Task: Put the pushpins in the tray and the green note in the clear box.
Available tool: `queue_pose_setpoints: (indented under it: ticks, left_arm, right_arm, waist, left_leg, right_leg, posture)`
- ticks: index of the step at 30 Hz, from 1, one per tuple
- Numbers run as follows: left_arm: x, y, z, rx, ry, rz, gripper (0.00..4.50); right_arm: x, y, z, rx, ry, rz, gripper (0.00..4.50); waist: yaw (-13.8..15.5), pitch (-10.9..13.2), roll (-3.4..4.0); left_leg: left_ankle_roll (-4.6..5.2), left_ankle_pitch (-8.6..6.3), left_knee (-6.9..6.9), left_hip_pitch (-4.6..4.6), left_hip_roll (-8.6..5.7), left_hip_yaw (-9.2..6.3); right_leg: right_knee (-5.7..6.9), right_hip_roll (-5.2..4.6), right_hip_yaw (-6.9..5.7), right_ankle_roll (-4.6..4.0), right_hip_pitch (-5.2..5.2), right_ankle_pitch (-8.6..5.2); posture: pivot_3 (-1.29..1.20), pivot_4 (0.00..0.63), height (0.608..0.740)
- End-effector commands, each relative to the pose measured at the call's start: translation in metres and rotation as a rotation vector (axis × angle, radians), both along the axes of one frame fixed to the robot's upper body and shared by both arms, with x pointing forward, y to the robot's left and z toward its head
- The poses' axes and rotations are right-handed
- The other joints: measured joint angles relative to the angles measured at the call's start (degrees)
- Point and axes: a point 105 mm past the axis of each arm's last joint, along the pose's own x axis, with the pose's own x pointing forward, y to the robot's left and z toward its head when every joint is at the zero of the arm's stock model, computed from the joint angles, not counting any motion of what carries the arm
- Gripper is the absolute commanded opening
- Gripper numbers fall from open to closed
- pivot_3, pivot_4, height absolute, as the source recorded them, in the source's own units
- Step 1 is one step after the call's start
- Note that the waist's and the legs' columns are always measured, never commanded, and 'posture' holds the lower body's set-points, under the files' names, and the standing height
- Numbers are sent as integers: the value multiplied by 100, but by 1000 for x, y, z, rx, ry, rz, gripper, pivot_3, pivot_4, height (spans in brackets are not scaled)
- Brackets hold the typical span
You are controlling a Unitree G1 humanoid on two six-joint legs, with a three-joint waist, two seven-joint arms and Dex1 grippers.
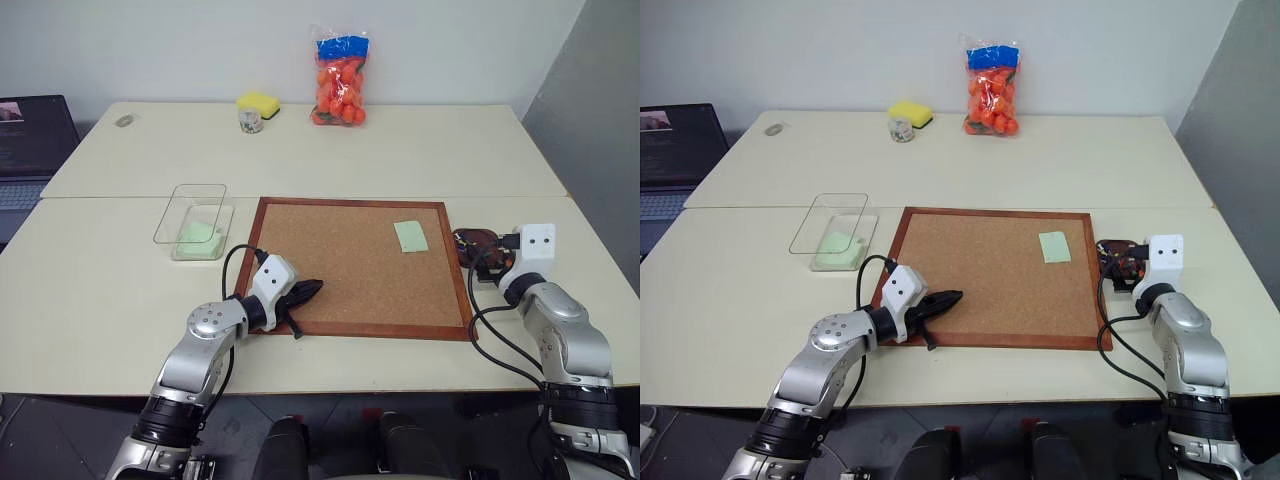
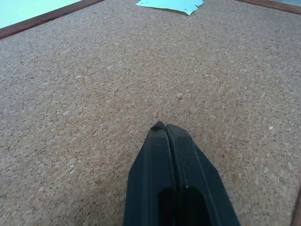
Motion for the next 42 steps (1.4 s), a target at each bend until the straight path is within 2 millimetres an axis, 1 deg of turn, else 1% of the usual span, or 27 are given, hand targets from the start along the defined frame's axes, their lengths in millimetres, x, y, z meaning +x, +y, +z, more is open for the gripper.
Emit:
queue_pose_setpoints:
  ticks: [1,4,10,16,18,20,23,28,32,36,38,42]
  left_arm:
    - [-4,2,-16,30,63,0,0]
    - [-4,2,-16,31,62,-1,0]
    - [-4,3,-15,33,60,0,0]
    - [-3,3,-15,34,60,0,0]
    - [-3,3,-15,33,60,1,0]
    - [-4,3,-15,32,61,2,0]
    - [-4,3,-15,31,62,2,0]
    - [-4,3,-15,31,62,1,0]
    - [-3,3,-14,32,60,2,0]
    - [2,7,-7,20,44,11,0]
    - [4,8,0,-3,34,8,0]
    - [8,6,22,-106,44,6,0]
  right_arm:
    - [0,14,13,30,-37,69,4482]
    - [0,17,11,33,-27,83,4482]
    - [3,11,7,14,-15,47,4482]
    - [3,10,11,5,-36,39,4482]
    - [0,20,21,50,-78,96,4482]
    - [-5,36,29,102,-102,188,4482]
    - [-9,51,33,130,-97,254,4482]
    - [-6,73,34,150,-55,320,4482]
    - [4,79,26,116,7,309,4482]
    - [19,81,28,86,13,282,4482]
    - [24,81,27,73,30,274,4482]
    - [31,81,20,49,69,269,4482]
  waist:
    - [0,0,0]
    - [0,0,0]
    - [0,0,0]
    - [0,0,0]
    - [0,0,0]
    - [0,0,0]
    - [0,0,0]
    - [-1,0,0]
    - [-1,0,0]
    - [1,0,0]
    - [1,1,-1]
    - [-2,3,-3]
  left_leg:
    - [0,0,0,0,0,0]
    - [0,0,0,0,0,0]
    - [0,0,0,-1,0,0]
    - [0,0,0,0,0,-1]
    - [0,0,0,0,0,0]
    - [0,0,0,0,0,0]
    - [0,0,-1,-1,3,-4]
    - [0,0,0,0,2,-2]
    - [0,0,0,0,3,-4]
    - [0,0,0,-2,1,-2]
    - [0,0,0,-3,1,-2]
    - [0,0,0,-7,3,-5]
  right_leg:
    - [0,0,0,0,0,0]
    - [0,0,-1,0,0,0]
    - [0,0,-1,0,0,0]
    - [0,0,0,0,0,0]
    - [0,0,0,0,0,0]
    - [0,0,0,0,-1,0]
    - [0,2,0,0,-1,0]
    - [0,2,-1,0,0,0]
    - [0,2,-1,0,-1,0]
    - [-1,2,-3,0,-1,0]
    - [-1,2,-3,0,-4,0]
    - [0,4,-5,0,-6,0]
  posture:
    - [0,150,740]
    - [0,150,740]
    - [0,150,740]
    - [0,150,740]
    - [0,150,740]
    - [0,150,740]
    - [0,150,740]
    - [0,150,740]
    - [0,150,740]
    - [0,150,740]
    - [0,150,740]
    - [0,150,740]
